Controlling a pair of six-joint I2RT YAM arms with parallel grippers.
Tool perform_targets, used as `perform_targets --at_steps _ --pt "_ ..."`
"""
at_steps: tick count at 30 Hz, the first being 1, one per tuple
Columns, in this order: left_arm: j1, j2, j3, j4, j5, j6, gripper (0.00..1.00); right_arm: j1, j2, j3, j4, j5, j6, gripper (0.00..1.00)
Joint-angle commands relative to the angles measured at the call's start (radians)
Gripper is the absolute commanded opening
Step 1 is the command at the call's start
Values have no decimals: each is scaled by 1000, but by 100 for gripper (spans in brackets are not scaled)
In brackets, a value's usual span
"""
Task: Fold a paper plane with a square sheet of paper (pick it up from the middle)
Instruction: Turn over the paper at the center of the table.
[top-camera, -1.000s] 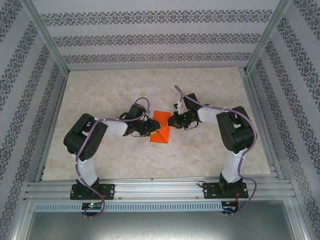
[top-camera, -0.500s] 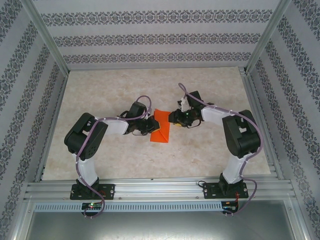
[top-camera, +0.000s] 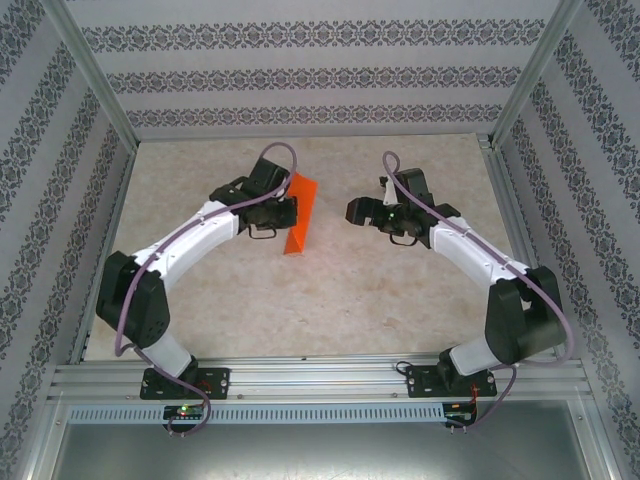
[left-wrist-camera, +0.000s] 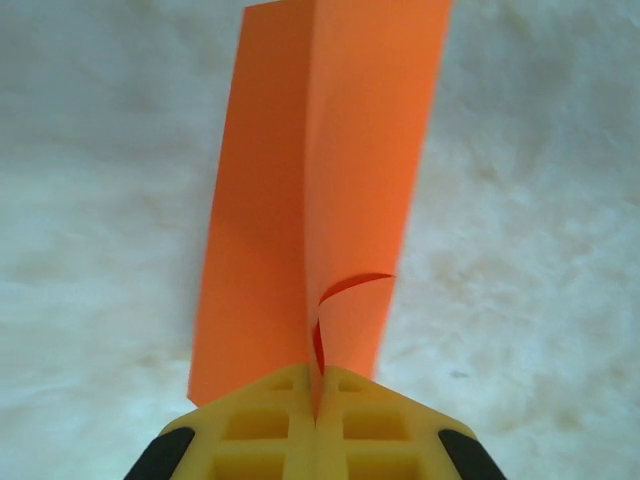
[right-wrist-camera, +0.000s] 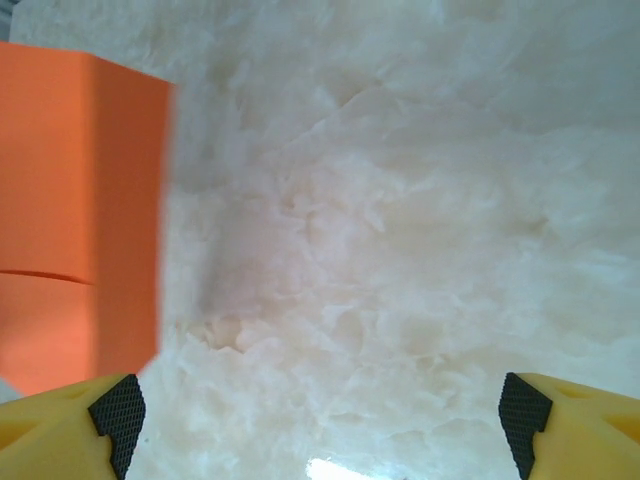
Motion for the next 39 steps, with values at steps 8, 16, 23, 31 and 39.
perform_targets --at_steps 8,16,23,31,39 --pt "-54 125 147 -412 -690 147 0 -24 -43 -43 -20 102 25 96" --pt "-108 316 101 -323 -744 112 0 -52 -10 -41 -31 81 61 95" --pt "-157 404 57 -170 -530 51 0 -63 18 -48 -37 72 82 92" --pt "-198 451 63 -110 -413 14 4 -74 33 -54 -43 69 95 91" --pt "-198 372 57 -50 -233 9 40 -89 33 -73 -25 52 127 91"
